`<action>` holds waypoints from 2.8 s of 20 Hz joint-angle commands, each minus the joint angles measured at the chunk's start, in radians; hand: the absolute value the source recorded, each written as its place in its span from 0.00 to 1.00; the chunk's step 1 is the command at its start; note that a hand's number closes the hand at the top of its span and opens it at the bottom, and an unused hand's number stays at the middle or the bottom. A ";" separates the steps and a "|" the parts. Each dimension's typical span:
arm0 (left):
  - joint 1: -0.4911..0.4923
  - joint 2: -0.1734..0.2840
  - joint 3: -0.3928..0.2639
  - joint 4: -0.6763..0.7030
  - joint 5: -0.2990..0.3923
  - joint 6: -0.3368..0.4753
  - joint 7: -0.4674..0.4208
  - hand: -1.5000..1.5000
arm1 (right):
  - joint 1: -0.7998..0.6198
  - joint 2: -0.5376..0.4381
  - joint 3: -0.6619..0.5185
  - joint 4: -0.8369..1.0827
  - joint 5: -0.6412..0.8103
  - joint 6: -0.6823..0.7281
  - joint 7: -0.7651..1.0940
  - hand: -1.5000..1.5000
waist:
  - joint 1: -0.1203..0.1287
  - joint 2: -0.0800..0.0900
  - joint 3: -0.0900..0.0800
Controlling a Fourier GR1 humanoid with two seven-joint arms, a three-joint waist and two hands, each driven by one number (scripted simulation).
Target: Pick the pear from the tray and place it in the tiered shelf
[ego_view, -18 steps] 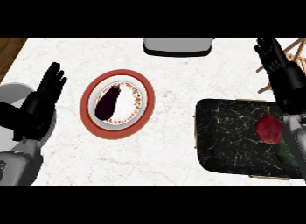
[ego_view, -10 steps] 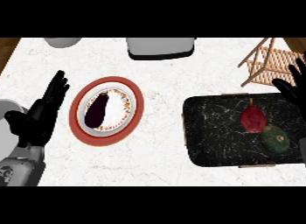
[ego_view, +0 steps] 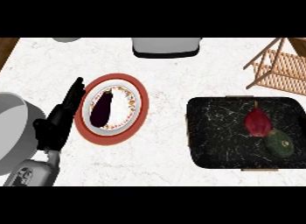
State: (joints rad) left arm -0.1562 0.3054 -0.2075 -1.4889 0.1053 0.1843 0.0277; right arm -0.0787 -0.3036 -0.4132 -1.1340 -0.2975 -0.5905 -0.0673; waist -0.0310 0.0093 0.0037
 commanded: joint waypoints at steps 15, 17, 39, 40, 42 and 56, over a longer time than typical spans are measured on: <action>-0.026 -0.063 -0.034 -0.003 -0.072 -0.002 0.051 0.50 | 0.097 -0.325 0.116 -0.266 -0.009 0.357 0.425 0.00 | 0.034 -0.012 -0.005; -0.035 -0.055 -0.008 0.026 -0.061 -0.018 0.016 0.50 | 0.122 -0.349 0.159 -0.310 -0.004 0.416 0.487 0.00 | 0.028 -0.011 -0.005; -0.013 -0.077 0.088 0.050 -0.089 -0.123 -0.027 0.50 | -0.103 -0.392 0.326 -0.562 0.201 0.576 1.101 0.00 | 0.031 -0.010 -0.004; -0.026 -0.090 0.090 0.023 -0.105 -0.113 0.033 0.50 | -0.098 -0.401 0.279 -0.468 0.213 0.646 1.014 0.00 | 0.031 -0.010 -0.004; -0.042 -0.126 0.077 0.092 -0.121 -0.113 -0.011 0.50 | -0.101 -0.384 0.297 -0.544 0.250 0.613 1.086 0.00 | 0.029 -0.010 -0.004; -0.022 -0.167 0.102 0.007 -0.179 -0.135 0.047 0.50 | -0.181 -0.236 0.302 -0.476 0.397 0.628 1.130 0.00 | 0.034 -0.010 -0.004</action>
State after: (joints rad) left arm -0.1961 0.1392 -0.1090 -1.4352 -0.0725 0.0720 0.0419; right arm -0.2337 -0.5875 -0.1361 -1.5927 0.0449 0.0537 0.9966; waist 0.0003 -0.0003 -0.0001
